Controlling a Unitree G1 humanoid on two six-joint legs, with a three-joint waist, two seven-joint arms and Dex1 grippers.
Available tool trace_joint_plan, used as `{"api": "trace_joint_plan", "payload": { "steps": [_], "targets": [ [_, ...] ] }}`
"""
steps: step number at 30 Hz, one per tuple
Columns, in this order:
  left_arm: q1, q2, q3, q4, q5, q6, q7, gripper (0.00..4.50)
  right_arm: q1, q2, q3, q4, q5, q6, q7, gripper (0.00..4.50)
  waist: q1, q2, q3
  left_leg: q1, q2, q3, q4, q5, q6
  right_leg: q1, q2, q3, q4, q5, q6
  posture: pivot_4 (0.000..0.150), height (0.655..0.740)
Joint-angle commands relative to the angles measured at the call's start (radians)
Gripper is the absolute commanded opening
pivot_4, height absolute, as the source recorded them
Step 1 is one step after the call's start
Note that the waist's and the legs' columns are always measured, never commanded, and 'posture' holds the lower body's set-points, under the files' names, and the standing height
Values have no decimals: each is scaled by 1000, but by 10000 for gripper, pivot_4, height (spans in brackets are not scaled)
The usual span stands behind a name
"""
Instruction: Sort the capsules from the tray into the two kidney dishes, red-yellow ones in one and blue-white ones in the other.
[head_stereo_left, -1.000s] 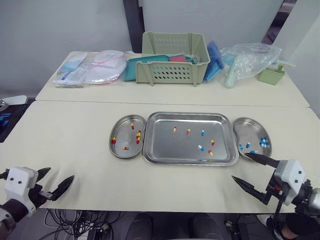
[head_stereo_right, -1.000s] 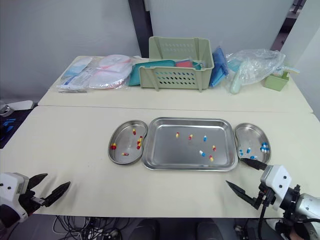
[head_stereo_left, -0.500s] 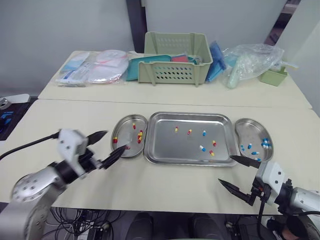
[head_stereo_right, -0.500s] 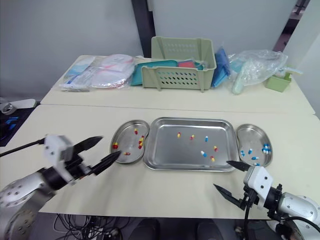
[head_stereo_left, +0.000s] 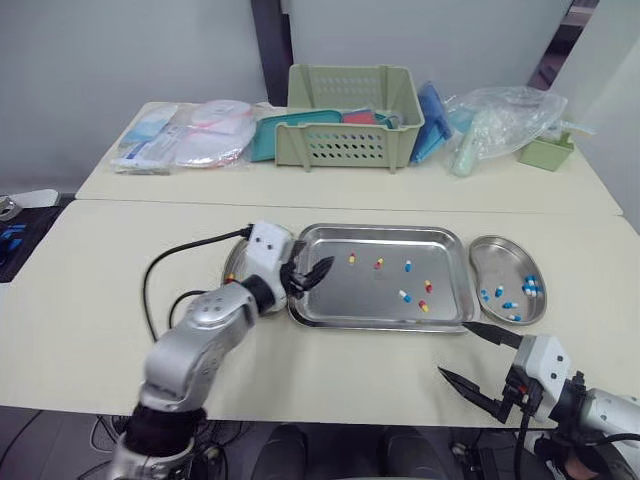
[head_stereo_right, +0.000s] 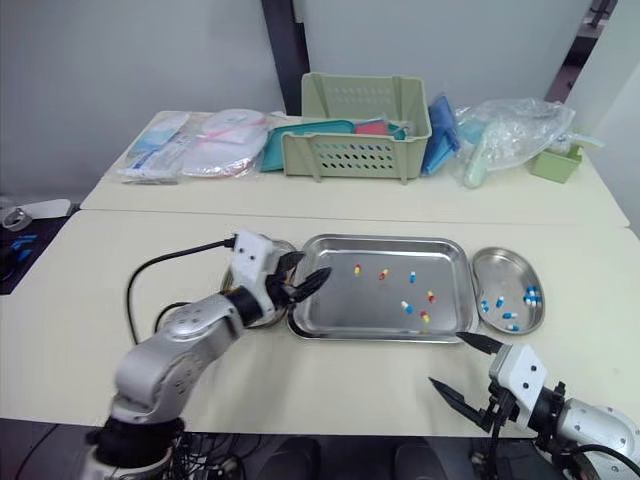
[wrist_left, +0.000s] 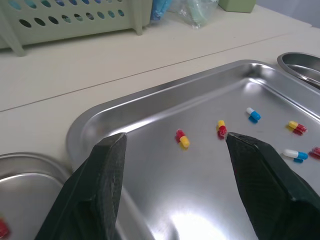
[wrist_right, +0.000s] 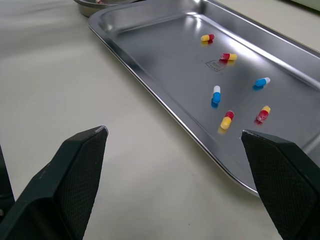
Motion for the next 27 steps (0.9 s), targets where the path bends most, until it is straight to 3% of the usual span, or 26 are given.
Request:
{"api": "trace_joint_plan", "payload": {
  "steps": [1,13,25,27],
  "targets": [
    [-70,-57,-43,51,61,25,58,33057,18,10,-13,-3,-2,-44,-5,45000,1,0,0,0,0,0,0,0,0,0,0,0,0,0,0,1500,7390],
    [-234,-213,-102,326,198,69,124,33057,54,35,10,-27,-14,-63,-37,45000,0,0,0,0,0,0,0,0,0,0,0,0,0,0,0,1500,7390],
    [-312,-237,-108,546,267,-8,61,33057,58,35,19,-45,-12,-51,-67,45000,1,0,0,0,0,0,0,0,0,0,0,0,0,0,0,1500,7390],
    [-318,-234,-110,565,272,-15,41,29294,58,35,21,-46,-11,-50,-70,45000,2,0,0,0,0,0,0,0,0,0,0,0,0,0,0,1500,7390]
  ]
}}
